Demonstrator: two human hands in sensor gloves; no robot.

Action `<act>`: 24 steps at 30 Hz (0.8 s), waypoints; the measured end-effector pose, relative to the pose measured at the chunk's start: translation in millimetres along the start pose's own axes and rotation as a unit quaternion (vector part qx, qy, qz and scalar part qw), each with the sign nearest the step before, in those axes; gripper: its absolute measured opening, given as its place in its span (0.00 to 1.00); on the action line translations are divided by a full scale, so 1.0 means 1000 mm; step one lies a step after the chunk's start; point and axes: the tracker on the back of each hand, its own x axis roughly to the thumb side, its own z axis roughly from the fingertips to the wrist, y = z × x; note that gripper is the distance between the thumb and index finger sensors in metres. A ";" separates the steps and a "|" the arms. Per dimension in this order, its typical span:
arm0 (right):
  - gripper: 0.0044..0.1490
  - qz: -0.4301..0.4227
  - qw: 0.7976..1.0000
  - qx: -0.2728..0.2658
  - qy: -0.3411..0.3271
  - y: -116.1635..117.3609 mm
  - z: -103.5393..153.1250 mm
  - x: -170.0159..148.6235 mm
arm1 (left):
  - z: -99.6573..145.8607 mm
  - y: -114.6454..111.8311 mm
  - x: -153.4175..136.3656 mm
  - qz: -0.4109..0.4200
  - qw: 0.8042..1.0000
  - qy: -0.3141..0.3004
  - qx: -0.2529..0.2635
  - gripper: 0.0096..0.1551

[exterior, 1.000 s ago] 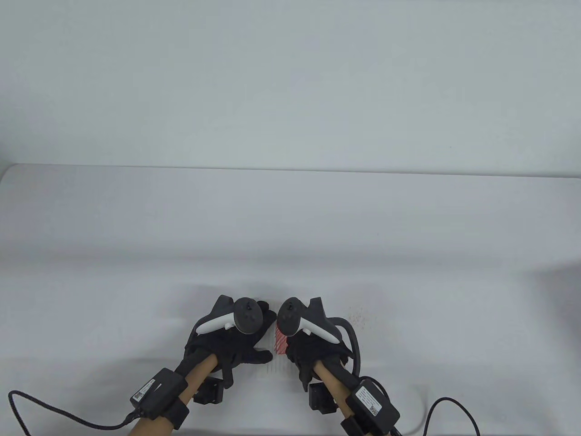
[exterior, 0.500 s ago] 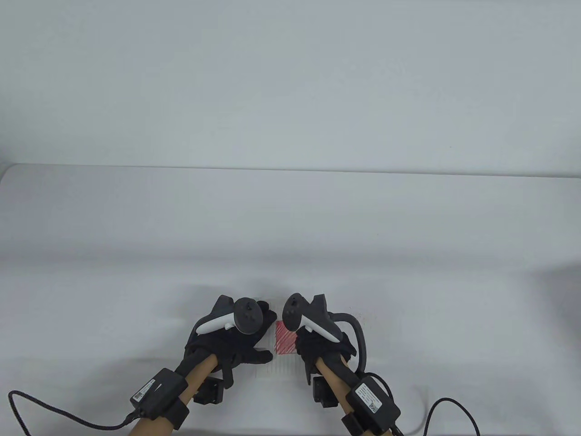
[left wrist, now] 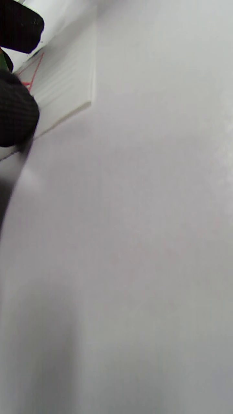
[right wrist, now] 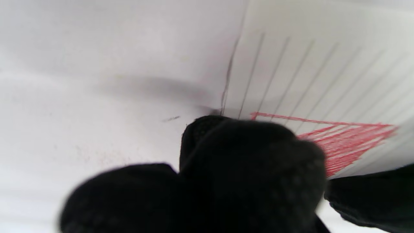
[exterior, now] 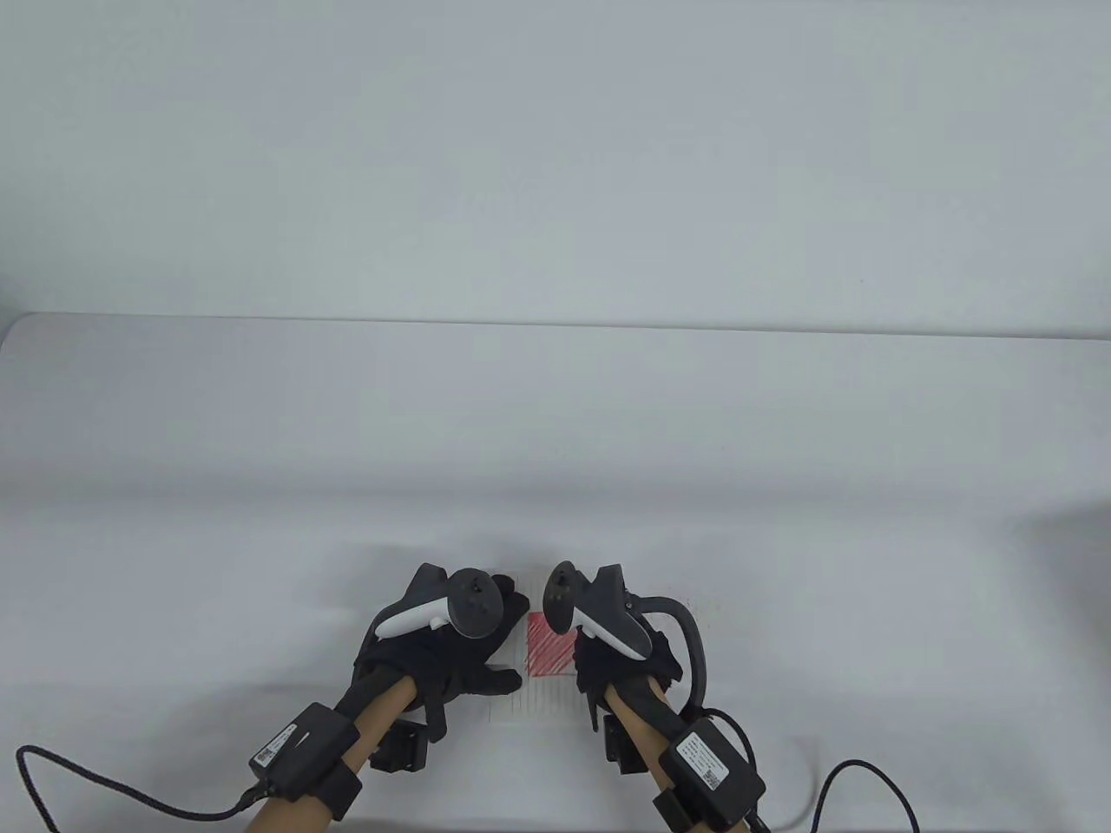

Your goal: Apply wax crayon on paper

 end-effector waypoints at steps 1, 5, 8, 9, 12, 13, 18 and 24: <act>0.26 -0.006 1.000 0.015 -0.016 0.000 0.002 0.002 | 0.000 0.000 0.000 0.000 1.000 0.000 0.000 0.55; 0.26 -0.074 0.990 0.096 -0.066 0.004 0.005 0.011 | 0.000 0.000 0.000 -0.001 1.000 0.001 0.001 0.55; 0.26 0.007 1.000 0.024 0.015 -0.001 -0.002 0.001 | 0.000 0.000 0.000 -0.003 1.000 0.001 0.002 0.55; 0.26 0.022 0.999 0.011 0.024 -0.002 -0.003 0.000 | 0.000 0.000 0.000 -0.003 1.000 0.001 0.002 0.55; 0.26 0.022 1.000 0.008 -0.012 0.000 0.000 0.004 | 0.000 0.000 0.000 -0.001 1.000 0.000 0.001 0.55; 0.26 0.007 0.999 0.026 -0.030 0.000 0.001 0.005 | 0.000 0.000 0.000 0.000 1.000 0.000 0.001 0.55; 0.26 -0.054 0.994 0.087 -0.034 0.001 -0.002 -0.001 | 0.000 0.000 0.000 0.001 1.000 0.000 0.002 0.55; 0.26 -0.016 1.000 -0.004 -0.001 0.000 -0.007 -0.008 | 0.000 0.000 0.000 0.000 1.000 0.000 0.002 0.55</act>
